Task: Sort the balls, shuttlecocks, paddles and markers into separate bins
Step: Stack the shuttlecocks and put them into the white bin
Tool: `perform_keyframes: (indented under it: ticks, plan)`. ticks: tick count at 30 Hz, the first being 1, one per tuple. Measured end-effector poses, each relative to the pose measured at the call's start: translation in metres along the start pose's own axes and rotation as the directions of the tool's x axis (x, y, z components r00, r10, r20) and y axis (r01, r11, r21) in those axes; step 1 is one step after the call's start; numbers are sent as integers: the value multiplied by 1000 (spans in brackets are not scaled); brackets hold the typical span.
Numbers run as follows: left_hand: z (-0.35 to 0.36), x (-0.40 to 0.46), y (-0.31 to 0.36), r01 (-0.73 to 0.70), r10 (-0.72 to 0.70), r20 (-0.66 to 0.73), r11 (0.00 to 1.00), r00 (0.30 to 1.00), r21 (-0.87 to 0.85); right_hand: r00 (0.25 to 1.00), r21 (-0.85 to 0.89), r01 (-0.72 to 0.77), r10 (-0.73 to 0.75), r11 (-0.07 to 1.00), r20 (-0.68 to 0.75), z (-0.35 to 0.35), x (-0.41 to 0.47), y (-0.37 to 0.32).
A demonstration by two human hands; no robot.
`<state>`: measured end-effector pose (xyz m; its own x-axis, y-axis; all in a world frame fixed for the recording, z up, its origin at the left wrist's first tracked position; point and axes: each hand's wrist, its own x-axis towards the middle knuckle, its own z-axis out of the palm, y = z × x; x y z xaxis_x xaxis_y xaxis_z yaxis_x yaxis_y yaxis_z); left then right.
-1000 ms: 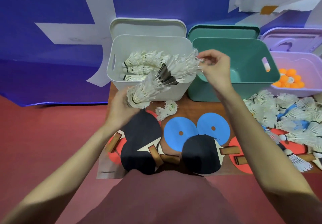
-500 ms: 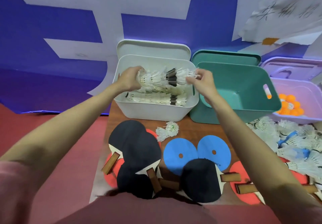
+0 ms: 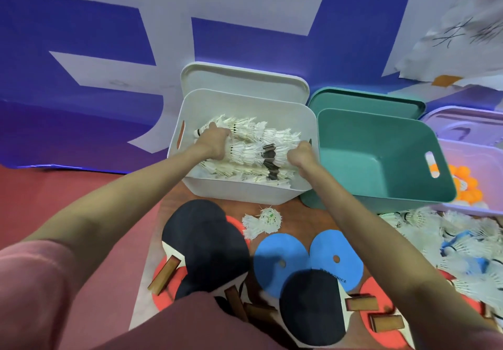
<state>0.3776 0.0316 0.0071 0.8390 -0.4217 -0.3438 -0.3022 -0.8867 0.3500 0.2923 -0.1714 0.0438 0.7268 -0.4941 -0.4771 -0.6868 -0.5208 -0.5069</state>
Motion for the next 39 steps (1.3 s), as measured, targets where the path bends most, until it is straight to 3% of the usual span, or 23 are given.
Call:
perform_keyframes:
  ticks: [3,7,9,13,18,26,30,34,37,39]
  plan:
    - [6,3,-4,-10,13,-48,998,999,56,992,-262,121,-126,957,-4,6,2,-1]
    - [14,3,-6,17,22,-190,979,982,201,941,-614,295,-334,732,54,14,1,4]
    - [14,2,-4,26,27,-212,969,977,244,941,-726,273,-332,631,65,16,2,5]
    - [14,4,-5,-11,36,-139,985,990,174,951,-852,226,-295,472,88,20,0,5]
    - [14,4,-4,-83,107,-124,979,986,186,963,-860,219,-244,461,115,17,-7,-4]
    - [3,-21,15,-4,10,-165,999,986,35,911,-868,270,-403,417,90,0,-16,0]
    - [7,-51,28,-50,31,-261,996,965,-70,872,-795,328,-488,510,46,-13,-31,4]
    - [17,-91,48,-249,155,-446,955,881,-159,794,-504,500,-605,704,-57,-34,-57,31]
    - [30,-131,69,-433,254,-610,886,751,-164,685,-299,596,-666,745,-295,-45,-87,72]
    - [41,-156,84,-499,287,-644,850,709,-170,637,-224,611,-639,759,-430,-45,-110,105]
